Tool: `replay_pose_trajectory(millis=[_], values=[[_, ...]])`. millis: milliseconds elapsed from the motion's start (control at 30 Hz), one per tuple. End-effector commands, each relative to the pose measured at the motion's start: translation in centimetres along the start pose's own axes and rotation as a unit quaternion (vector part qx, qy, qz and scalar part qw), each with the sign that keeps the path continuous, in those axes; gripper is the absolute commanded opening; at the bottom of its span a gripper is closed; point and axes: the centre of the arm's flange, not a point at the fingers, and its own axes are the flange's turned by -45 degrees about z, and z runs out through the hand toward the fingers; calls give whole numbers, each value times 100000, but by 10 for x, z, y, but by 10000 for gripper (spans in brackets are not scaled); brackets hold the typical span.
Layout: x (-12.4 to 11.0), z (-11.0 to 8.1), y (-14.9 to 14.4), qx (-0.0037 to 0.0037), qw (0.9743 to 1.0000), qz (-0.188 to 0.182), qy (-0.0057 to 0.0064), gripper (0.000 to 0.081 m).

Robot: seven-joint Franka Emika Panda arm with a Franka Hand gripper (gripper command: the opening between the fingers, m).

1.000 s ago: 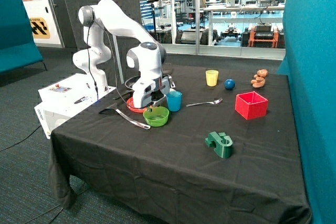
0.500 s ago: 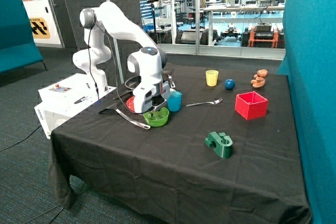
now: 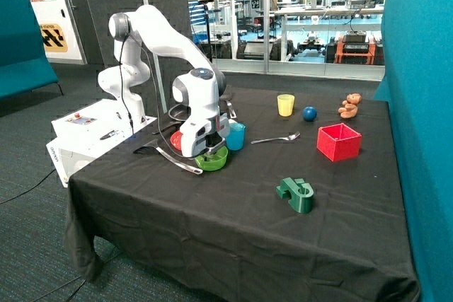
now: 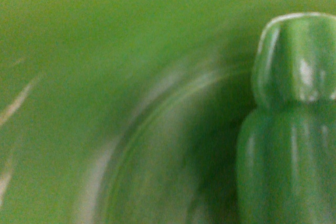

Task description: Cook the vegetables

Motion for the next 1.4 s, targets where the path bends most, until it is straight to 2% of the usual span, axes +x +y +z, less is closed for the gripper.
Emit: replay_pose_trajectory(millis=[0, 667, 900, 1133, 1267, 1367], values=[[1, 9, 2, 35, 99999, -519, 133, 375], [-6, 18, 5, 34, 99992, -1285, 133, 352], [-8, 21, 1, 33, 99983, -1820, 133, 303], [-9, 21, -4, 33, 99976, -2164, 134, 295], [-9, 20, -8, 33, 99969, -2469, 134, 167], [-10, 20, -9, 32, 99968, -2526, 134, 31]])
